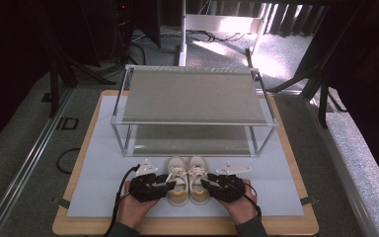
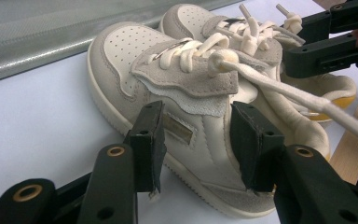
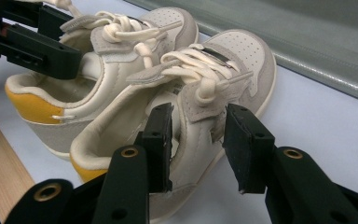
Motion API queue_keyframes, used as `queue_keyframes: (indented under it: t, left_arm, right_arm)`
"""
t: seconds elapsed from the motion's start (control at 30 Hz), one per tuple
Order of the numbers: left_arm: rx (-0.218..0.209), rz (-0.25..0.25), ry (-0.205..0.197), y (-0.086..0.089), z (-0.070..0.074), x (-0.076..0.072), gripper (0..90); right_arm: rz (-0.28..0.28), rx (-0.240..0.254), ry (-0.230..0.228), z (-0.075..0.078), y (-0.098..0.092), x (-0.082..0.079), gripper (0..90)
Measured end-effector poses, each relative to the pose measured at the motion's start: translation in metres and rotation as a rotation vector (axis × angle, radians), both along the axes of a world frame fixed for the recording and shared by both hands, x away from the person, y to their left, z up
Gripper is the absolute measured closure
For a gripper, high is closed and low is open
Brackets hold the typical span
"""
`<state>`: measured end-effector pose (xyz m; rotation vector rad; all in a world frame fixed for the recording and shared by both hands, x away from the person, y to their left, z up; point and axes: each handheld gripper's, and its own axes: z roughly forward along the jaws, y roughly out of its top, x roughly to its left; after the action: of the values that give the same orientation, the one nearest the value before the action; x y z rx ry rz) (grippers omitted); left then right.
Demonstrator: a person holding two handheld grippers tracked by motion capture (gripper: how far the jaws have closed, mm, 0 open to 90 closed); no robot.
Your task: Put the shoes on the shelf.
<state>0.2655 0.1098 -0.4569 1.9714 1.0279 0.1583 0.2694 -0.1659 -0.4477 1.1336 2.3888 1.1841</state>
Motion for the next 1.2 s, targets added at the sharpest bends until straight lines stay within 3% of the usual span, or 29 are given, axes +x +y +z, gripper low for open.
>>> queue_keyframes:
  t: [0.13,0.27,0.57,0.63,0.87,1.1,1.2]
  left_arm:
    - [-0.010,-0.009,0.008,-0.0015,0.0001,-0.0003,55.9]
    - [-0.009,-0.006,0.004,-0.0025,0.0000,-0.0009,55.9]
    - [0.038,0.013,-0.025,-0.0045,0.0036,-0.0052,55.4]
    - [0.038,0.014,-0.015,-0.0046,0.0044,-0.0053,55.3]
    - [0.016,0.032,0.029,-0.0049,0.0031,-0.0030,53.3]
    - [0.025,0.033,0.041,-0.0068,0.0032,-0.0010,53.9]
    - [-0.003,0.031,0.042,-0.0042,0.0016,-0.0006,57.9]
  right_arm:
    - [0.002,0.029,0.022,-0.0004,-0.0026,-0.0003,61.5]
    - [-0.003,0.028,0.018,-0.0005,-0.0022,-0.0021,61.3]
    - [-0.007,0.005,-0.009,0.0015,-0.0037,-0.0056,59.0]
    - [-0.010,-0.006,-0.014,0.0029,-0.0039,-0.0064,59.2]
    - [-0.024,-0.003,0.035,0.0028,0.0002,-0.0045,61.4]
    - [-0.027,-0.022,0.043,0.0028,0.0036,-0.0024,65.5]
    - [-0.032,0.027,0.060,0.0008,0.0003,0.0001,69.0]
